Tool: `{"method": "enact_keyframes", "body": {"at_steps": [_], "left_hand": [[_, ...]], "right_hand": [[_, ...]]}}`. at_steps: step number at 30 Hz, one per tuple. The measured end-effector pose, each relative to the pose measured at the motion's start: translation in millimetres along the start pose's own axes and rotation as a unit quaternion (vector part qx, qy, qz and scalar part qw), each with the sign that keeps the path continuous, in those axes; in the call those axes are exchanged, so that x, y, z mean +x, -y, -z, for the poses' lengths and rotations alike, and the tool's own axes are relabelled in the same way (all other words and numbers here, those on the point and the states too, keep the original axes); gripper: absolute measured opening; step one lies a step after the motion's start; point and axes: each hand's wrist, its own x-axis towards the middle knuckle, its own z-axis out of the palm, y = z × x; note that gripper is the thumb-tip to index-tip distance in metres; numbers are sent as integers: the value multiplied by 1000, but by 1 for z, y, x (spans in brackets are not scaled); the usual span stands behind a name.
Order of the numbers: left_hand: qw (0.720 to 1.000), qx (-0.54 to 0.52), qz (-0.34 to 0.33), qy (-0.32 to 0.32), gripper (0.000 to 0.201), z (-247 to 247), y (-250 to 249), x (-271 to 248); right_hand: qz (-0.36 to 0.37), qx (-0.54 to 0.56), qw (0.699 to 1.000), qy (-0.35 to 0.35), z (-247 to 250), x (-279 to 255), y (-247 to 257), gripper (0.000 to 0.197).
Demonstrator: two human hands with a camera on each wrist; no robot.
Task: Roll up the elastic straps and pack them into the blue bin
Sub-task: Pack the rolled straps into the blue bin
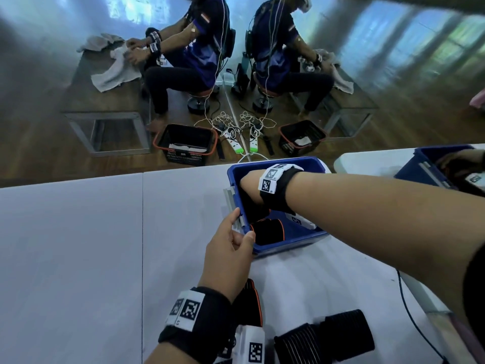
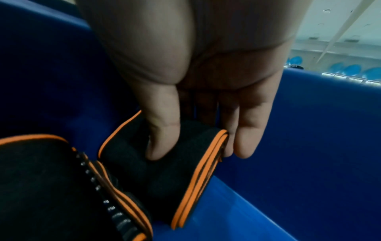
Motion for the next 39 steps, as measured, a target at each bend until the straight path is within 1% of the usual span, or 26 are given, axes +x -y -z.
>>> {"method": "enact_keyframes", "body": {"at_steps": [5,6,8,11,13,16,18,20,22,23,25,27,29,31,33,35,39], "left_hand": [[1000,25,-13,8,54,3,-6,-3],[999,37,-15,9,53,4,-8,-3],[998,56,-16,12,53,8,-13,-3],[997,76,-15,26,55,14,-22,4],[996,82,-18,33,51,17,-28,16],[991,119,-22,49,49,19,-37,40],[985,154,-20,74,52,21,-43,51],[980,170,-6,100,52,23,-47,57],[978,163,19,130,54,26,-53,57],[978,157,30,134,55,28,-55,56],[979,150,47,128,55,29,-59,54],[980,152,58,115,56,30,-60,51],[980,155,65,103,56,31,-61,48],[981,154,73,97,56,34,-62,46],[980,152,89,91,57,37,-63,44],[979,153,102,83,57,40,-64,43],[981,147,107,74,57,44,-62,40]], "right_hand": [[-11,47,999,-15,0,-10,-7,23],[-19,65,997,-32,1,-16,-10,29],[-22,106,992,-72,4,-36,-19,46],[-13,173,977,-124,10,-83,-29,57],[5,216,964,-155,10,-120,-29,54],[44,270,945,-180,-3,-175,-16,40],[79,293,937,-170,-19,-204,1,34],[114,292,940,-134,-43,-218,23,34],[139,290,942,-95,-70,-217,47,42],[149,293,940,-89,-83,-213,58,47],[162,312,930,-107,-103,-200,80,56],[169,314,923,-144,-118,-186,97,66],[166,303,924,-164,-130,-172,111,78],[161,285,931,-162,-138,-160,121,88],[160,266,939,-151,-143,-150,128,89],[153,252,945,-138,-144,-141,131,85],[146,251,951,-108,-145,-130,132,65]]}}
